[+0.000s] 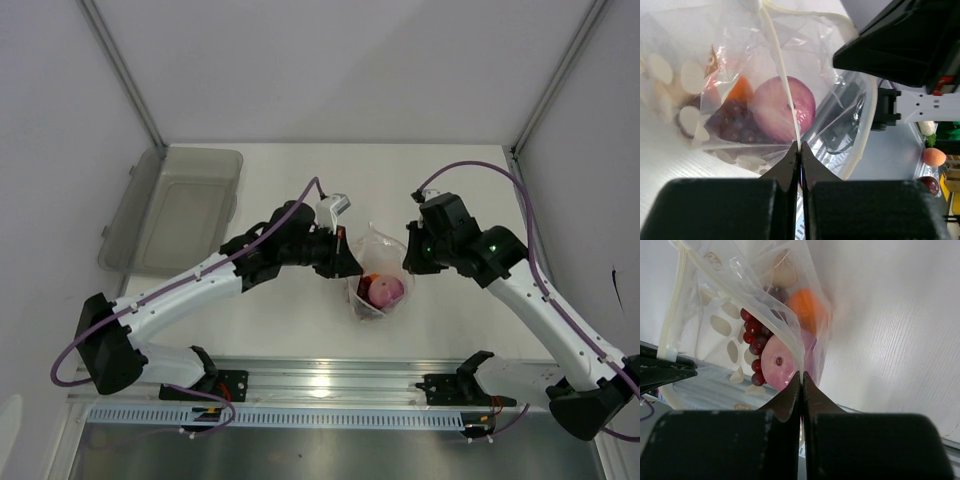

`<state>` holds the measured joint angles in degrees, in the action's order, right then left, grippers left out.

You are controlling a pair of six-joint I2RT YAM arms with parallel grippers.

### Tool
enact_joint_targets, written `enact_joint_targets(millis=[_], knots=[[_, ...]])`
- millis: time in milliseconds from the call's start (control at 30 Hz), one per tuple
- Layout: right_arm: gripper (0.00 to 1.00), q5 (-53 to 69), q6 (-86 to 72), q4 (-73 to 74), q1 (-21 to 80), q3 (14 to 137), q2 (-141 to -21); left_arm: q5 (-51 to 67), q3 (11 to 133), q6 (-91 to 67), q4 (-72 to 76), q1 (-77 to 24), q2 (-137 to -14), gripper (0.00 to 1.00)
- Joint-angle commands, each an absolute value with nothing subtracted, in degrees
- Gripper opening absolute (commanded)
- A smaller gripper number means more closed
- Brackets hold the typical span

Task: Place the food in the zip-top bag and seal the zipper
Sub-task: Adjust the zipper food storage bag at the center of the board.

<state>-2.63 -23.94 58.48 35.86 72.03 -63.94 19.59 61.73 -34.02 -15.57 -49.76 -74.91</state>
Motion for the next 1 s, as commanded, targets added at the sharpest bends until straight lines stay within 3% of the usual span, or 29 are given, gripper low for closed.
enact_joint_targets(millis=[0,300,700,967], knots=[[0.0,-3.4,-24.3,59.3,35.6,73.0,-61.4,24.9,67.8,-32.8,-12.6,-49.2,-75.1,0.01],[0.0,-8.2,-24.5,67.2,35.6,77.3,-58.4,36.4,68.4,-42.6,-0.4,-49.7,-82.2,0.0],[0.0,2.0,-27.6,54.8,41.1,68.3,-62.1,25.8,60.6,-35.9,-9.7,-47.3,-78.3,0.01],[0.0,6.4,-28.6,46.9,42.5,66.2,-67.6,26.5,56.0,-35.5,-7.9,-45.9,-78.5,0.01]])
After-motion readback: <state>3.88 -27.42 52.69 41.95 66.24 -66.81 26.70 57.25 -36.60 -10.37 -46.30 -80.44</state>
